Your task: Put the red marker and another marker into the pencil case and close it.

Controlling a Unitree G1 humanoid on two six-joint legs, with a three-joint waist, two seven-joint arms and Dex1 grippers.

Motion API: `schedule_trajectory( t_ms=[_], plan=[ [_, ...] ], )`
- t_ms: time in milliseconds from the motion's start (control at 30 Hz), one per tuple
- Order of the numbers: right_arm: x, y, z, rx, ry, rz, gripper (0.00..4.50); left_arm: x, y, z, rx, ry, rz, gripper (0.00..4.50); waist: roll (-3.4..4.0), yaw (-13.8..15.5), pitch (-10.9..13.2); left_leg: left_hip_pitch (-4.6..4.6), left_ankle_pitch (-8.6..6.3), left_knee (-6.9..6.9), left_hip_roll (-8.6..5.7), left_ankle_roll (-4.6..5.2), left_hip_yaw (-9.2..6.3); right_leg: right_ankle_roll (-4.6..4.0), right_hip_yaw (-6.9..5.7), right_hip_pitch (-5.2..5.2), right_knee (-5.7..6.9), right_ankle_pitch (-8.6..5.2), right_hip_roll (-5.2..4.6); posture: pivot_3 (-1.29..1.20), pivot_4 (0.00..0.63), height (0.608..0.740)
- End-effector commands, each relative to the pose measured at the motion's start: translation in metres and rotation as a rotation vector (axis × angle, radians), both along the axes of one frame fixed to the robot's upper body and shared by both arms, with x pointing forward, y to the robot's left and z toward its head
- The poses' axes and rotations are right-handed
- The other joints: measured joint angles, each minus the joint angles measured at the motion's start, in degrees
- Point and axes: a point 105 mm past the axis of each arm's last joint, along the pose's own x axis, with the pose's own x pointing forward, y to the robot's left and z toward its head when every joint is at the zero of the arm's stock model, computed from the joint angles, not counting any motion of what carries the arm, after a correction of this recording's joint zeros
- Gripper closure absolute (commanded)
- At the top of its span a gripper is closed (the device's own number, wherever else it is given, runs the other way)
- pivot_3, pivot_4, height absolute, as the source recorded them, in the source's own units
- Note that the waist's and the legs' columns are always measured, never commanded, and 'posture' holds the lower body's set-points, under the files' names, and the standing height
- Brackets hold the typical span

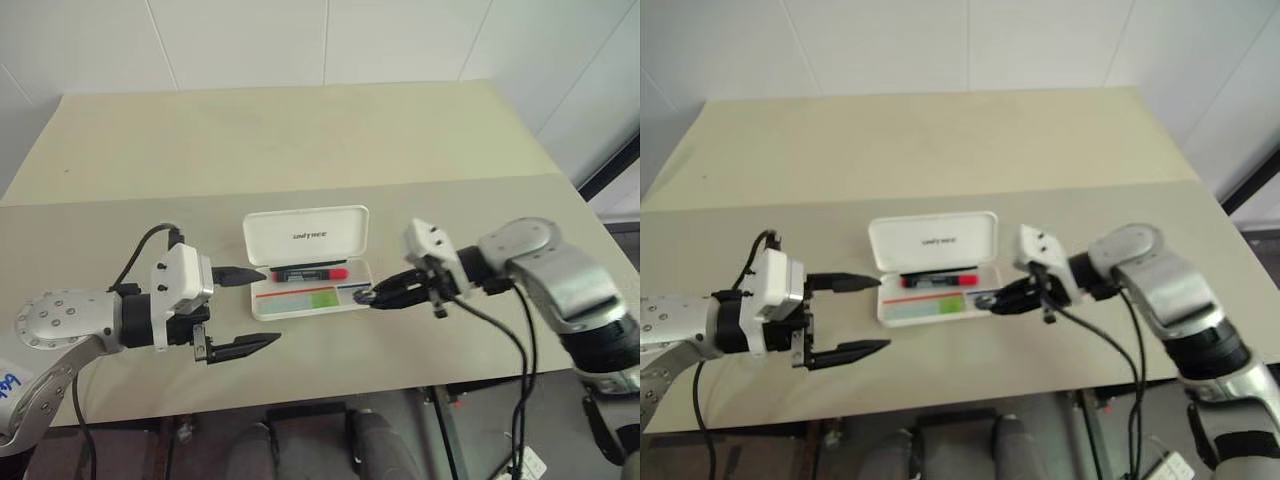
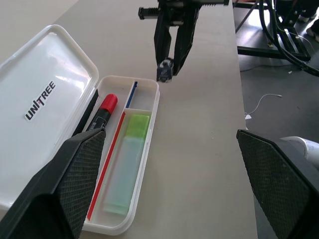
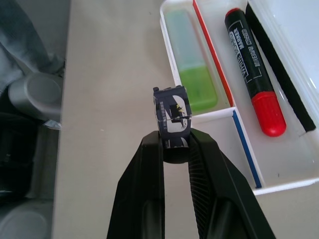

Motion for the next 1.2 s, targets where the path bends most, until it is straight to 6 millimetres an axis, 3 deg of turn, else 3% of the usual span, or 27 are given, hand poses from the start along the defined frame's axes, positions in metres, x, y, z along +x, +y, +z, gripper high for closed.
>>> schedule_trajectory(
  t_ms=[33, 433, 833, 1033, 1200],
  plan=[
    [0.012, 0.004, 0.004, -0.016, -0.088, 0.016, 4.16, -0.004, 0.000, 0.005, 0.013, -0.033, -0.001, 0.00, 0.00, 0.05, 0.00, -0.01, 0.00, 0.00, 0.00, 0.00, 0.00, 0.00, 0.00, -0.01, 0.01, 0.00, 0.00, 0.00, 0.150, 0.740],
    [0.023, 0.005, -0.004, -0.059, -0.117, 0.078, 4.16, -0.008, 0.002, 0.004, 0.015, -0.031, 0.027, 0.00, 0.00, 0.34, 0.00, -0.01, -0.02, -0.09, 0.01, -0.03, 0.00, 0.02, -0.04, -0.03, 0.00, 0.00, 0.00, 0.00, 0.150, 0.740],
    [0.030, 0.003, 0.007, -0.042, -0.146, 0.049, 0.04, -0.006, 0.005, 0.010, 0.008, -0.048, 0.034, 0.00, 0.00, 0.35, 0.00, 0.00, -0.02, -0.06, 0.01, -0.03, -0.01, 0.03, -0.04, -0.03, 0.05, 0.00, 0.00, 0.00, 0.150, 0.740],
    [0.022, -0.007, 0.040, 0.110, -0.111, 0.066, 0.04, 0.000, 0.018, 0.035, -0.036, -0.108, 0.069, 0.00, 0.00, 0.89, 0.00, 0.01, -0.02, -0.04, 0.01, -0.03, -0.01, 0.03, -0.05, -0.02, 0.07, 0.01, 0.01, 0.00, 0.150, 0.740],
    [0.011, -0.017, 0.066, 0.277, -0.039, 0.061, 0.04, 0.013, 0.050, 0.066, -0.035, -0.180, 0.183, 0.00, 0.00, 1.13, 0.00, 0.01, -0.02, -0.07, 0.02, -0.03, -0.01, 0.02, -0.08, -0.03, 0.04, 0.00, 0.01, 0.00, 0.150, 0.740]
  ],
)
